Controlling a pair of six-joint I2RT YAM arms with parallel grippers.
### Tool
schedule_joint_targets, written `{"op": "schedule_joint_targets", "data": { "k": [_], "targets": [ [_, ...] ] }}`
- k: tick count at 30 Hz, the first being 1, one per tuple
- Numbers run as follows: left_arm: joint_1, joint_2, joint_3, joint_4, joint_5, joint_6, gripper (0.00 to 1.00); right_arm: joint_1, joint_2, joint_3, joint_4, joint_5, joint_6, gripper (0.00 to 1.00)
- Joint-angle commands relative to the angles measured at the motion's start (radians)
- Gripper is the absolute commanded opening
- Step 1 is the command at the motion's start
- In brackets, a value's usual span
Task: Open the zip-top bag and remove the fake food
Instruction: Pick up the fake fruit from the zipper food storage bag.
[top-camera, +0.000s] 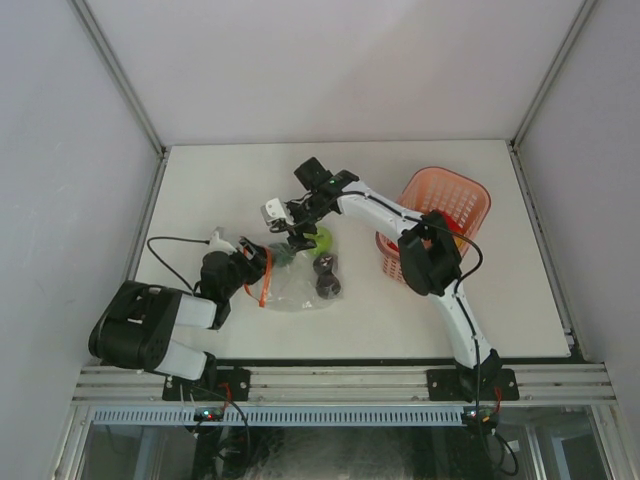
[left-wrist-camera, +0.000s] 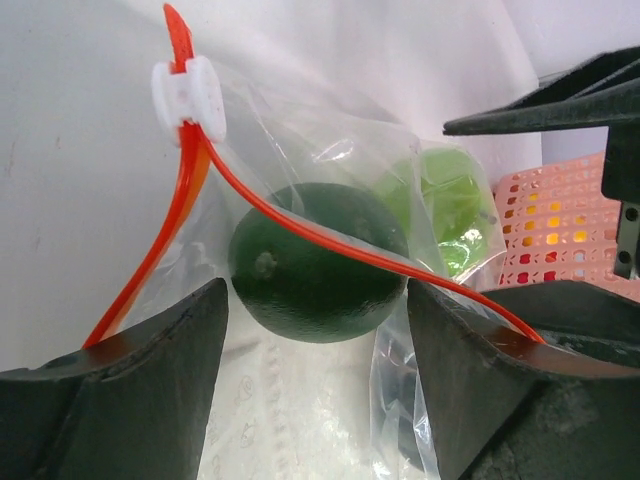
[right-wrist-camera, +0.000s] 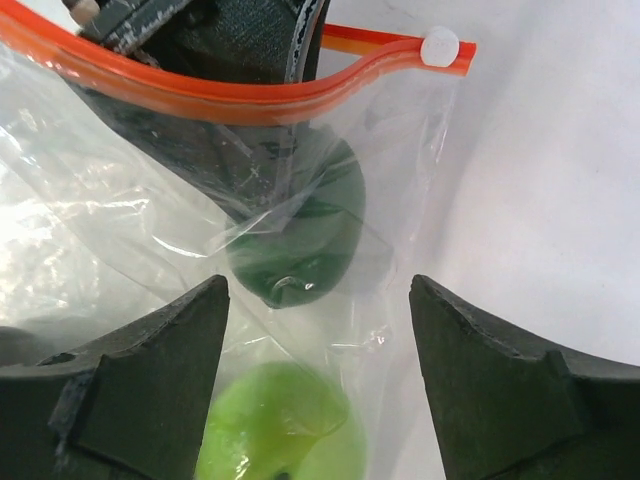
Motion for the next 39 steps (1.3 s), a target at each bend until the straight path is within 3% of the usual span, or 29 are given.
{"op": "schedule_joint_targets", "data": {
  "k": [1, 7, 18, 27, 33, 39],
  "targets": [
    [0.015, 0.021, 0.042, 0.071, 0.048, 0.014, 0.76, 0.008, 0.044, 0.063, -0.044, -0.005, -0.159, 0.74],
    [0.017, 0.035, 0.051, 0.072, 0.052, 0.019, 0.76, 0.021, 0.088, 0.089, -0.09, 0.02, -0.222, 0.67],
    [0.023, 0.057, 0.04, 0.116, 0.051, 0.014, 0.82, 0.048, 0.082, 0.049, -0.145, -0.027, -0.308, 0.4],
    [0.034, 0.08, 0.025, 0.173, 0.067, -0.013, 0.83, 0.069, 0.073, 0.043, -0.162, -0.05, -0.336, 0.3],
    [0.038, 0.095, 0.027, 0.173, 0.087, -0.029, 0.76, 0.065, 0.074, 0.045, -0.091, -0.055, -0.228, 0.18],
    [0.037, 0.054, 0.002, 0.151, 0.105, -0.028, 0.74, 0.041, 0.063, 0.035, -0.039, -0.059, -0.114, 0.17]
  ]
}}
